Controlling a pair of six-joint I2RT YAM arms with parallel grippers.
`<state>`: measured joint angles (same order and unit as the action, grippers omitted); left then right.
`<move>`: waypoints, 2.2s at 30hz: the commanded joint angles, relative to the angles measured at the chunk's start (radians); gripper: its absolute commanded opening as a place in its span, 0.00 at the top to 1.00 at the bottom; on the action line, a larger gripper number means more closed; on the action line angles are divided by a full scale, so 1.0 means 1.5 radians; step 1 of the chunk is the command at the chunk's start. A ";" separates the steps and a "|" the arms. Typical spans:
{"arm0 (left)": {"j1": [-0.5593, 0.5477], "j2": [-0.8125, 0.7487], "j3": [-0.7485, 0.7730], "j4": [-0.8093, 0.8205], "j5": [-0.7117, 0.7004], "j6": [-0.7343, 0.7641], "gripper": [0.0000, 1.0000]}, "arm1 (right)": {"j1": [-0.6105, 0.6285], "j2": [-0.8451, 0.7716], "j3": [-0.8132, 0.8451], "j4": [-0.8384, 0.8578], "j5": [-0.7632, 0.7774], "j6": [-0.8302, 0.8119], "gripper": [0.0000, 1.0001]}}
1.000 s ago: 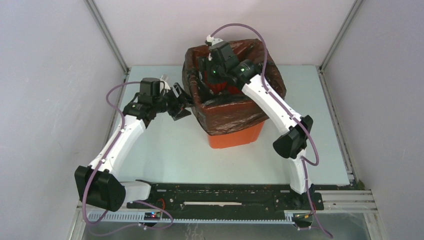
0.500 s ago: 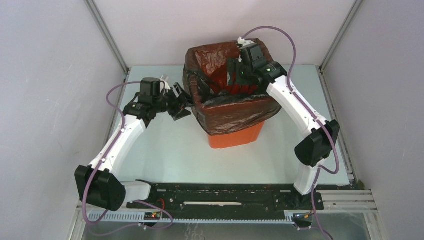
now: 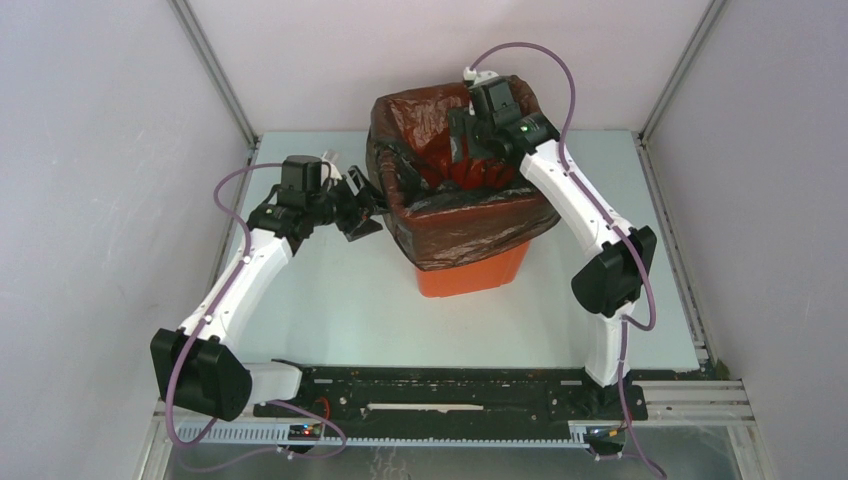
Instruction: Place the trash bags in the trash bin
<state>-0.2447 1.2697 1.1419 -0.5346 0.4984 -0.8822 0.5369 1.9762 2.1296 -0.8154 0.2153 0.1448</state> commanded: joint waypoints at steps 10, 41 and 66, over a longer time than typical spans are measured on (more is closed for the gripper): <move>-0.005 -0.024 0.023 0.008 0.007 0.018 0.25 | 0.069 -0.118 -0.039 -0.062 -0.046 0.076 0.05; -0.004 0.002 0.035 -0.043 -0.014 0.065 0.23 | 0.061 0.075 0.007 -0.069 -0.080 0.097 0.06; -0.004 -0.030 0.081 -0.093 -0.065 0.099 0.10 | 0.015 0.026 0.155 0.025 -0.098 0.120 0.00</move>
<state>-0.2447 1.2633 1.2095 -0.6621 0.4328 -0.7582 0.5690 1.9610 2.3043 -0.9188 0.0765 0.3016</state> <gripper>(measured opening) 0.883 0.997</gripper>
